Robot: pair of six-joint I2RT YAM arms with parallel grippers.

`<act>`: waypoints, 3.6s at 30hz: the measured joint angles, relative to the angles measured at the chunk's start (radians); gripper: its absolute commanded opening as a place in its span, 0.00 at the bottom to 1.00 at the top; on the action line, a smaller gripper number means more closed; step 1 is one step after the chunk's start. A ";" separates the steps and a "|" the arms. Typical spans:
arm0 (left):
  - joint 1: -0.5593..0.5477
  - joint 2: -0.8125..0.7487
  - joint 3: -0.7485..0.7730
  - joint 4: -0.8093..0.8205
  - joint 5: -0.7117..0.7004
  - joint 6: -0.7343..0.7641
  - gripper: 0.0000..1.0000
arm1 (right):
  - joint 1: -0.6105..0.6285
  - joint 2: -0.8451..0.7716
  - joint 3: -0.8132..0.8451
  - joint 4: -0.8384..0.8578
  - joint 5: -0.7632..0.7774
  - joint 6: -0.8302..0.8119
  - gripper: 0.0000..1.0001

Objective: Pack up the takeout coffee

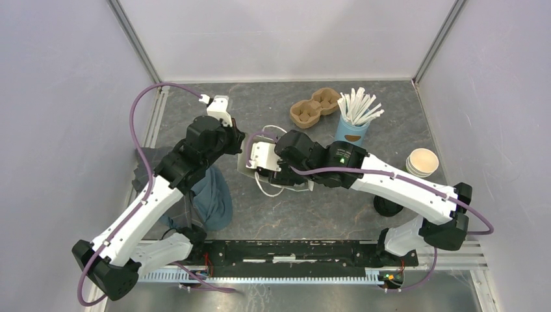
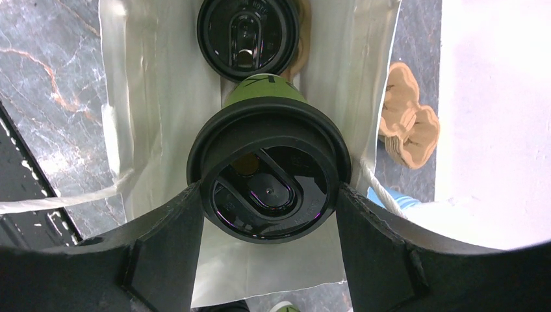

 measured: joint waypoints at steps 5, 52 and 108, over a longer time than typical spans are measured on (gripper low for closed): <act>-0.003 0.000 0.000 0.001 -0.003 0.000 0.02 | 0.003 0.004 0.000 -0.026 0.012 -0.008 0.24; -0.018 -0.154 -0.194 0.153 0.072 0.000 0.02 | -0.068 -0.006 -0.361 0.326 0.084 -0.159 0.22; -0.031 -0.130 -0.187 0.101 0.258 0.000 0.02 | -0.163 -0.149 -0.658 0.652 0.111 -0.237 0.18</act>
